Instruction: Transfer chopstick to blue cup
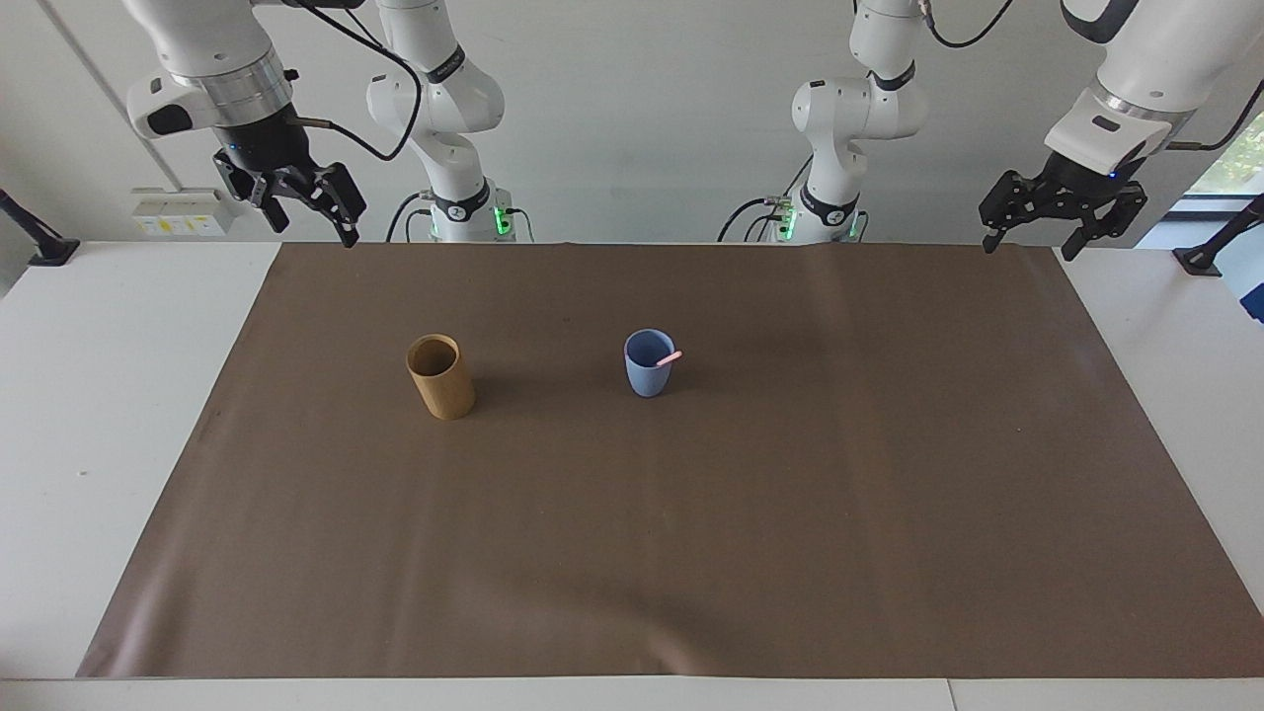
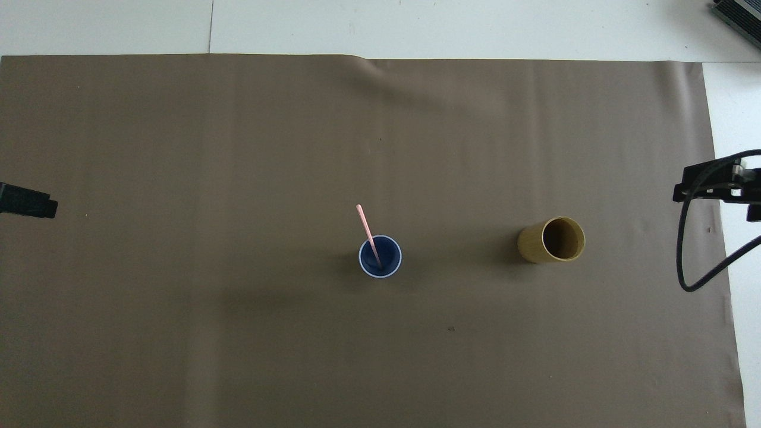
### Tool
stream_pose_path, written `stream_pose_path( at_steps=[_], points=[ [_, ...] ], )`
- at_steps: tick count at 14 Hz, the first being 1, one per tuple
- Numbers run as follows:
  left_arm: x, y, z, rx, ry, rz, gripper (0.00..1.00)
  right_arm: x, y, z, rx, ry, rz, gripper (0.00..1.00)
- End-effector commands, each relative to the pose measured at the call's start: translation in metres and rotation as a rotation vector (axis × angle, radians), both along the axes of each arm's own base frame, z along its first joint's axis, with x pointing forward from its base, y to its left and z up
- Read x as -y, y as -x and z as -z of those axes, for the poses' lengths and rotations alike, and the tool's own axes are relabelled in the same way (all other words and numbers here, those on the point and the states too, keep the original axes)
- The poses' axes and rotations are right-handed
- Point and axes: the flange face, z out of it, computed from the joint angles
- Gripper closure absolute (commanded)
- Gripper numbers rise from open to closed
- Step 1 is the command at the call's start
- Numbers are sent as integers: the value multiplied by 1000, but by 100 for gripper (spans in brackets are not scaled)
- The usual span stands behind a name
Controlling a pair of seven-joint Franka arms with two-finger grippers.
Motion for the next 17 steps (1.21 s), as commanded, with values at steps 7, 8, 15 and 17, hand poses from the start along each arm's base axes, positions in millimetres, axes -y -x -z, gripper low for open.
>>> stream_pose_path(
  at_steps=[7,8,15,17],
  points=[
    [-3,7,-1,-7,8,3,0,18,5,1,-6,13,-29,0],
    [-4,7,-1,-7,8,1,0,23,6,0,-4,10,-20,0],
    [-3,7,-2,-4,8,3,0,23,6,-2,1,-1,-11,0],
    [-3,6,-1,-5,8,3,0,22,5,-2,1,-1,-13,0]
  ],
)
